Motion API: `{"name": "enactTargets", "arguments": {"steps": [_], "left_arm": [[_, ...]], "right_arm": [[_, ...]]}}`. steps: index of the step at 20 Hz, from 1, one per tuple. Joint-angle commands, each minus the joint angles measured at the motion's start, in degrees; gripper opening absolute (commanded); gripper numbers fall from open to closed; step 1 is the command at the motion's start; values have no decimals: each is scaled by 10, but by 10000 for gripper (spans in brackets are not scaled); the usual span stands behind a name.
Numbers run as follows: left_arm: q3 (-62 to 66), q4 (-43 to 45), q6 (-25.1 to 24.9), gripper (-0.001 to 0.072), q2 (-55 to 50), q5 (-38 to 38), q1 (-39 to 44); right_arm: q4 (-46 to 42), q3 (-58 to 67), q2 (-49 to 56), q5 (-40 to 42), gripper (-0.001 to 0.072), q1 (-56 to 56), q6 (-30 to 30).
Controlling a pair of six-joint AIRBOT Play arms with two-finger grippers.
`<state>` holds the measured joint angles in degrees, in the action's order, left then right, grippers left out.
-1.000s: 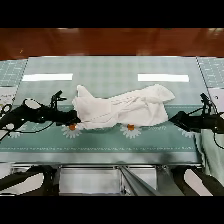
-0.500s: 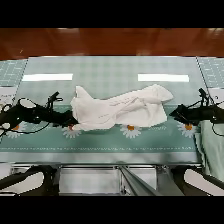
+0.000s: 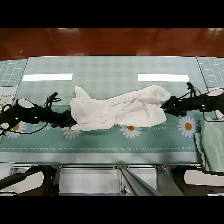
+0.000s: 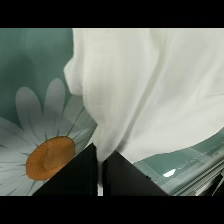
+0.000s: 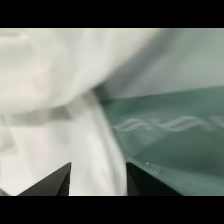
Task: Fold the shirts.
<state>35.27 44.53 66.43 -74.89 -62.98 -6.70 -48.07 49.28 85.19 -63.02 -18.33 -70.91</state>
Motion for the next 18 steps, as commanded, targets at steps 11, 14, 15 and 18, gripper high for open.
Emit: {"name": "enactTargets", "arguments": {"steps": [11,14,15,18], "left_arm": [[310,0,40,25,76,-82,-54],[482,0,73,25,109,-87,-67],[536,0,78,26,117,-86,-70],[687,1,104,25,135,-86,-90]], "right_arm": [[2,281,-80,-106,22,67,-34],[-15,441,-134,-132,22,67,-65],[-23,491,-155,-135,22,67,-73],[-50,596,-223,-136,22,67,-86]]}}
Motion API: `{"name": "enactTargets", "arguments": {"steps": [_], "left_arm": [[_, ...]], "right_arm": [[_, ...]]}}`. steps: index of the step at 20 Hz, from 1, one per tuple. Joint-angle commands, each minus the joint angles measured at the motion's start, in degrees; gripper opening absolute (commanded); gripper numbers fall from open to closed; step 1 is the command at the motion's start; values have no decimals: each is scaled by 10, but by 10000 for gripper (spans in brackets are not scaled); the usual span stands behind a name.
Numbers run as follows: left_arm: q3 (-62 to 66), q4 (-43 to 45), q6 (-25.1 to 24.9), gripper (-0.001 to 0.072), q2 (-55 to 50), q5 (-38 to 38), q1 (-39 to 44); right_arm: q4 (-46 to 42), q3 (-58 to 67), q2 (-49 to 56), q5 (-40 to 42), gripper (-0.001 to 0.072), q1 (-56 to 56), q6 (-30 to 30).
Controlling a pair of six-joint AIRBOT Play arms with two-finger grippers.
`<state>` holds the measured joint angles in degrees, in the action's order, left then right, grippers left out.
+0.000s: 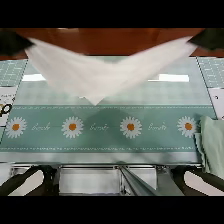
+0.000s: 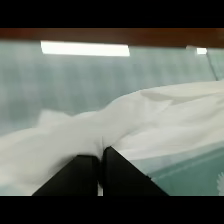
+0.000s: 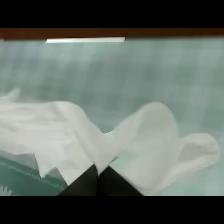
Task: Fold the shirts.
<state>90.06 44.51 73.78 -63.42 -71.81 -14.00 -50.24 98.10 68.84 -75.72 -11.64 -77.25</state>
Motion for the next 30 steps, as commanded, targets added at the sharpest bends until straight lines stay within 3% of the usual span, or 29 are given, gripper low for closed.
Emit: {"name": "enactTargets", "arguments": {"steps": [1,7,11,14,19,22,24,28,30], "left_arm": [[177,1,39,25,28,2,-28],[248,1,41,25,114,19,-118],[247,47,41,26,171,3,-125],[200,121,58,25,185,-26,-99],[-42,118,54,26,163,-26,-5],[-187,121,17,25,102,65,55],[-233,121,19,26,22,155,74],[-206,118,68,25,-163,229,88],[-172,118,93,26,-228,238,98]], "right_arm": [[-42,127,-85,-9,22,0,-24],[-164,142,-241,-28,22,0,-60],[-228,122,-310,-126,22,0,-87],[-250,24,-357,-156,22,0,-98],[-241,-258,-384,-118,22,1,-105],[-233,-404,-343,-14,22,1,-93],[-229,-457,-273,63,22,1,-91],[-229,-422,-57,193,22,-1,-80],[-219,-358,55,199,22,-1,-80]]}}
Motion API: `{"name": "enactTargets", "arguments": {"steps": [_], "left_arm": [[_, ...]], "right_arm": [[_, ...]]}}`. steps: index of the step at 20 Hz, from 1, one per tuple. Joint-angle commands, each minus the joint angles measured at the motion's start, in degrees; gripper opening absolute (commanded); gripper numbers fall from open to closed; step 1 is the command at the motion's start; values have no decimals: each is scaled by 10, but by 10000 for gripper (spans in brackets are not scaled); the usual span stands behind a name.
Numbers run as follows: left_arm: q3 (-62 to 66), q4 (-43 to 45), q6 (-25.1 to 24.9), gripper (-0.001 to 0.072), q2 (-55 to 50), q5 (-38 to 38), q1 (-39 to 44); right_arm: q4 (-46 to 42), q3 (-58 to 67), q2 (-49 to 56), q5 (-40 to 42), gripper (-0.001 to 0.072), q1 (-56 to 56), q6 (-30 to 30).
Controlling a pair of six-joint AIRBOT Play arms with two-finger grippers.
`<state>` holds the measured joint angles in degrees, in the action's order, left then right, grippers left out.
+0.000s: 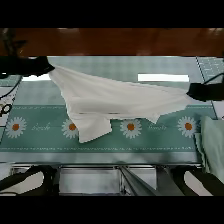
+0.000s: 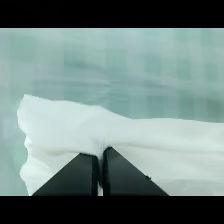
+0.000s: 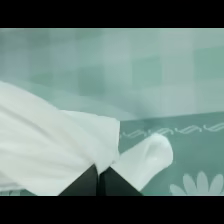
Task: Fold the shirts.
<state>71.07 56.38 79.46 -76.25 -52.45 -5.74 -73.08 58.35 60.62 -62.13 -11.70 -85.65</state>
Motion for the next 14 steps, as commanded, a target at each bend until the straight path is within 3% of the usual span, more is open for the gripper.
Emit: {"name": "enactTargets", "arguments": {"steps": [1,4,5,6,7,8,9,12,14], "left_arm": [[36,-1,38,25,-124,44,20],[71,-7,38,37,-161,43,33],[72,-7,38,155,-162,43,34],[73,-6,38,416,-162,41,33],[75,-3,37,507,-162,30,28],[84,9,37,507,-162,-3,19],[97,26,38,507,-162,-46,5],[111,50,37,506,-151,-177,-64],[79,50,35,506,-127,-207,-111]], "right_arm": [[11,77,189,56,22,0,4],[11,159,285,38,22,0,-21],[10,178,302,34,22,0,-26],[7,194,313,27,22,-1,-29],[6,210,320,19,71,-5,-30],[6,223,321,6,329,-14,-34],[4,240,320,-22,415,-28,-31],[-48,267,305,-139,411,-97,-32],[-76,235,280,-173,410,-143,-32]]}}
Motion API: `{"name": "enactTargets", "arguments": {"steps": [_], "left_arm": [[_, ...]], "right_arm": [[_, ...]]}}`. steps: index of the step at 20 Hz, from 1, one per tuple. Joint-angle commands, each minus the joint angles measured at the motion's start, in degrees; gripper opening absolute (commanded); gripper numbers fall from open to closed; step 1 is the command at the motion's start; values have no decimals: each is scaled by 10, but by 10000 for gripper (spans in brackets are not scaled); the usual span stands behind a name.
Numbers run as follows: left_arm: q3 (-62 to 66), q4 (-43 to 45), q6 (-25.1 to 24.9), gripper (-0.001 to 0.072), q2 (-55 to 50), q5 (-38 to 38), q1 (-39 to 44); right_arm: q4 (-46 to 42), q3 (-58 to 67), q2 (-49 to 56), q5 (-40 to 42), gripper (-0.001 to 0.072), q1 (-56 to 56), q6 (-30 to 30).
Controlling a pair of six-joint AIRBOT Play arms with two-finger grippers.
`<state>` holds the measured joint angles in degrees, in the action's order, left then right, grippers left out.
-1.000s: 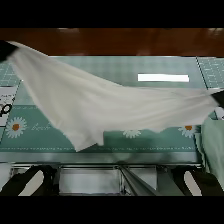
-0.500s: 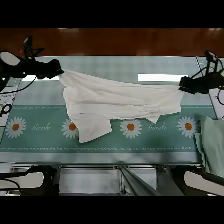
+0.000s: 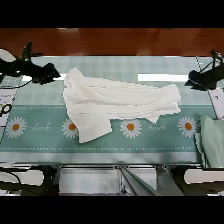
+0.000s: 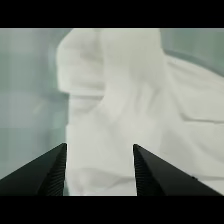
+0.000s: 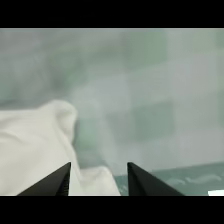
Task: Fold the shirts.
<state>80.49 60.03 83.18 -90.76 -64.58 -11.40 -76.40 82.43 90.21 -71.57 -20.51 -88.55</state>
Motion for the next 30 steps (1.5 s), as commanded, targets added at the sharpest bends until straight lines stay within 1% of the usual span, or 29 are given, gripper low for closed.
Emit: {"name": "enactTargets", "arguments": {"steps": [1,3,4,6,7,8,10,11,15,18,20,23,27,28,29,30], "left_arm": [[-51,13,-3,507,37,-85,-74],[-141,-4,-27,506,77,-72,-98],[-193,-40,-50,507,97,-65,-107],[-275,-123,-106,506,119,-56,-115],[-299,-143,-109,506,119,-48,-115],[-314,-159,-94,506,116,-35,-115],[-326,-193,-90,506,109,-23,-112],[-326,-194,-90,506,102,-23,-109],[-326,-193,-90,506,70,-35,-75],[-325,-193,-90,506,43,-23,-47],[-325,-193,-80,505,32,-12,-41],[-323,-192,-75,505,26,-17,-36],[-323,-191,-75,505,11,-11,21],[-322,-191,-77,489,9,-8,34],[-317,-191,-92,291,7,-8,43],[-311,-191,-104,32,8,-10,46]], "right_arm": [[-45,-45,-38,-73,410,-76,-3],[-31,-154,-92,-16,410,-110,-2],[-14,-211,-120,19,410,-122,4],[53,-316,-170,80,410,-137,45],[101,-356,-192,97,410,-141,70],[146,-384,-207,106,410,-141,94],[220,-416,-227,95,410,-139,141],[237,-421,-231,83,410,-137,158],[239,-421,-234,65,410,-137,164],[240,-421,-233,64,410,-137,164],[239,-421,-233,62,410,-137,164],[239,-421,-233,64,410,-137,165],[240,-421,-233,77,410,-137,165],[239,-421,-233,80,410,-137,165],[234,-421,-234,90,410,-138,165],[231,-421,-233,101,410,-144,164]]}}
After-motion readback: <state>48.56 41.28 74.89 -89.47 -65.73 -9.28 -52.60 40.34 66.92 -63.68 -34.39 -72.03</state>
